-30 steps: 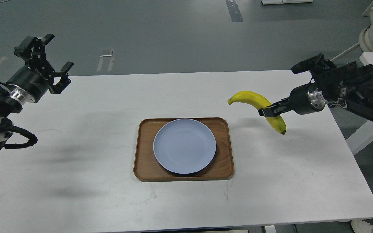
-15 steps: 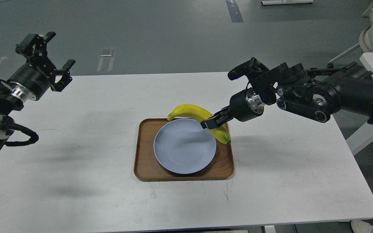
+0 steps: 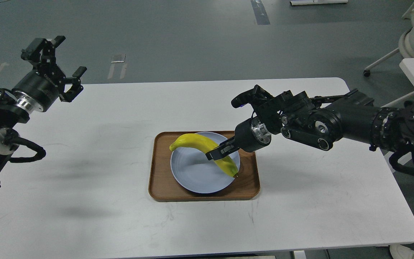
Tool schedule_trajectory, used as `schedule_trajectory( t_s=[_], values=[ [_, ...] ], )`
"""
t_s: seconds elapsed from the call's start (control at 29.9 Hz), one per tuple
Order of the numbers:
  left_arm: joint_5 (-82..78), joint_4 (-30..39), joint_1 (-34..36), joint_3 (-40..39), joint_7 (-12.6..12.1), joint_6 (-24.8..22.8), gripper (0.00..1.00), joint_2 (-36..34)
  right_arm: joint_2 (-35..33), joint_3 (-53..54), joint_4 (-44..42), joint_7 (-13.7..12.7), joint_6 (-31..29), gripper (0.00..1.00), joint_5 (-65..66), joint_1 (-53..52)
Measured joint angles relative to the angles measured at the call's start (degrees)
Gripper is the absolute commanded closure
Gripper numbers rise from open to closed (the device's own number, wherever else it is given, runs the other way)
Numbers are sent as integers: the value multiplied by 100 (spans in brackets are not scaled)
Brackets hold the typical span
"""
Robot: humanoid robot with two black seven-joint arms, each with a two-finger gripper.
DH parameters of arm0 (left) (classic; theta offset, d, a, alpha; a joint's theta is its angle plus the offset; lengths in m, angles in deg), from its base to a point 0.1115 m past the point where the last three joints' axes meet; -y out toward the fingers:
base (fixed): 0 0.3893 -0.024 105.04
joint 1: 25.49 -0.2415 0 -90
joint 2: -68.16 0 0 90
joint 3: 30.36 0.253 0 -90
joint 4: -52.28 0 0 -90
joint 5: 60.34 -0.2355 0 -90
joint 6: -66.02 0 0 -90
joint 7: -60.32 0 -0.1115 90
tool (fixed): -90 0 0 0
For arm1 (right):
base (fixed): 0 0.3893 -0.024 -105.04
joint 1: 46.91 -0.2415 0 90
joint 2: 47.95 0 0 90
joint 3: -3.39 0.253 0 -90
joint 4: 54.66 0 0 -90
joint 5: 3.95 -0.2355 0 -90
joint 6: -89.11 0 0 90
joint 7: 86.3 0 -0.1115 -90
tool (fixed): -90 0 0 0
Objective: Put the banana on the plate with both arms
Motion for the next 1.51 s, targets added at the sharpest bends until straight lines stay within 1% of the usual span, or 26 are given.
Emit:
schedule_trajectory(
  t_s=[0.03,0.1,0.13,0.17,0.2,0.23,0.27,0.43,0.54,0.64,0.74,0.8,0.97,1.14,1.24,1.34,1.51],
  values=[
    [0,0,-3,0,0,0,2,0,12,2,-32,0,1,35,-14,0],
    [0,0,-5,0,0,0,2,3,34,2,-82,0,3,30,-27,5],
    [0,0,-6,0,0,0,2,7,41,2,-99,0,4,25,-29,8],
    [0,0,-6,0,0,0,2,11,45,2,-109,0,4,17,-30,9],
    [1,0,-6,0,0,0,2,12,47,2,-115,0,4,14,-32,9],
    [1,0,-7,0,0,0,2,12,48,2,-121,0,4,7,-35,9],
    [1,0,-7,0,0,0,2,12,48,3,-124,0,5,4,-37,9],
    [1,0,-7,0,0,0,2,10,-15,88,-152,1,23,3,-212,9],
    [1,0,-7,0,1,0,2,0,-221,414,-282,1,106,2,-622,-24],
    [1,0,-6,0,1,0,2,-4,-570,998,-390,1,195,1,-1254,-2],
    [5,0,13,-4,4,0,2,1,-1021,1685,-410,1,220,1,-2225,275],
    [7,0,16,-11,9,0,2,34,-1321,2181,-402,1,223,0,-2957,601],
    [10,-9,21,-44,9,0,2,166,-1692,3531,-369,1,218,0,-4277,1691],
    [10,-72,15,-53,16,0,2,394,-1749,4757,-357,0,203,0,-4861,2763],
    [10,-115,-9,-58,17,0,2,547,-1681,5291,-347,0,189,0,-5072,3295],
    [10,-219,-28,-64,19,0,2,678,-1602,5519,-347,0,187,0,-5131,3610],
    [10,-400,-43,-70,26,0,2,937,-1577,5604,-352,0,198,0,-5144,3822]
  ],
)
